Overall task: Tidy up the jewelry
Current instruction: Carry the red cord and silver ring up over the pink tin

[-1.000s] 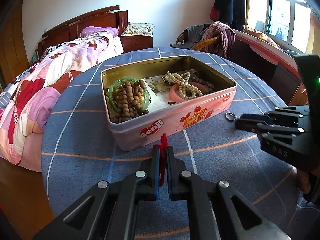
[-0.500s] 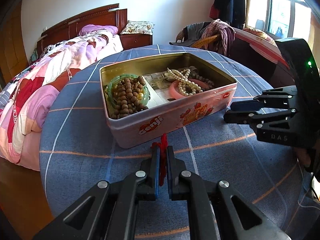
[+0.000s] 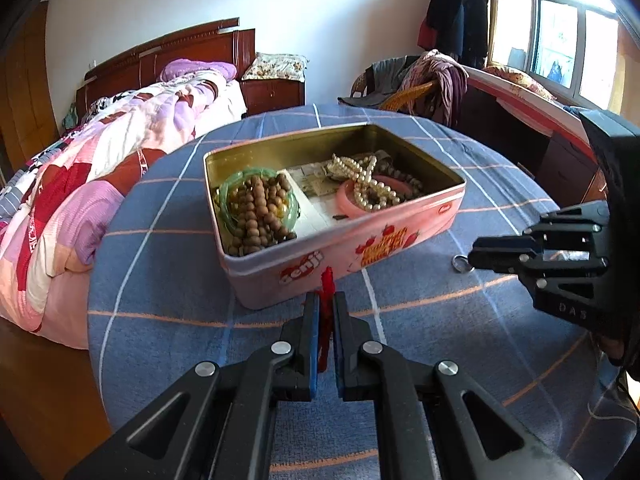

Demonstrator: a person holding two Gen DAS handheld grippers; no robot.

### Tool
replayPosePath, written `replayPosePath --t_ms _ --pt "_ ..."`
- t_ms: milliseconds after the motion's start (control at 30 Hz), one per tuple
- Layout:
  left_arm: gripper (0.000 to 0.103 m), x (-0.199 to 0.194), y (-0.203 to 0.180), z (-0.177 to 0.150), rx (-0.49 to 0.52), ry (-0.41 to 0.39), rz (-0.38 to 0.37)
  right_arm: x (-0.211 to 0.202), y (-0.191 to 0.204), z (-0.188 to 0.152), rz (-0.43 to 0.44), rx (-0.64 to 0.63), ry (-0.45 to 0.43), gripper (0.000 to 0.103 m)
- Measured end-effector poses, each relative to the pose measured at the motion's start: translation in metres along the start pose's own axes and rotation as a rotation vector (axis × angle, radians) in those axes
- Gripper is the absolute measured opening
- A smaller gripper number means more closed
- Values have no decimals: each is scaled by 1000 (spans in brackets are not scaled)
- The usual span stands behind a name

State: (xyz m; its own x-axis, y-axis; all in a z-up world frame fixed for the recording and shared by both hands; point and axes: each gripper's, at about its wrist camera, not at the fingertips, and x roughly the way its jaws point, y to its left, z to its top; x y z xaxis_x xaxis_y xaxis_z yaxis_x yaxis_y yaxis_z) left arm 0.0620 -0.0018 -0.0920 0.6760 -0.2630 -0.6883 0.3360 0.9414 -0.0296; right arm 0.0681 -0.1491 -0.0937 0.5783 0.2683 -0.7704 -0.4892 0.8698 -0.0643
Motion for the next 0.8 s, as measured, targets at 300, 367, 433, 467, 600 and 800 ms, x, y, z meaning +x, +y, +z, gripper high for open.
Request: replayPosePath --t_ms 300,367,433,467,600,800 --pt "5 4 0 -3 9 24 4 9 2 6 14 -51 26 41" --pt "5 5 0 -2 7 26 3 14 5 7 15 -91 43 36" --pt "5 5 2 -2 4 27 2 16 2 10 44 -98 51 30" --pt "5 5 2 -2 3 26 2 17 1 11 48 -96 54 21" --pt "5 4 3 -2 -2 22 4 13 4 4 26 -104 45 21" --pt "5 3 3 -1 -3 15 5 4 7 -6 19 -79 8 21"
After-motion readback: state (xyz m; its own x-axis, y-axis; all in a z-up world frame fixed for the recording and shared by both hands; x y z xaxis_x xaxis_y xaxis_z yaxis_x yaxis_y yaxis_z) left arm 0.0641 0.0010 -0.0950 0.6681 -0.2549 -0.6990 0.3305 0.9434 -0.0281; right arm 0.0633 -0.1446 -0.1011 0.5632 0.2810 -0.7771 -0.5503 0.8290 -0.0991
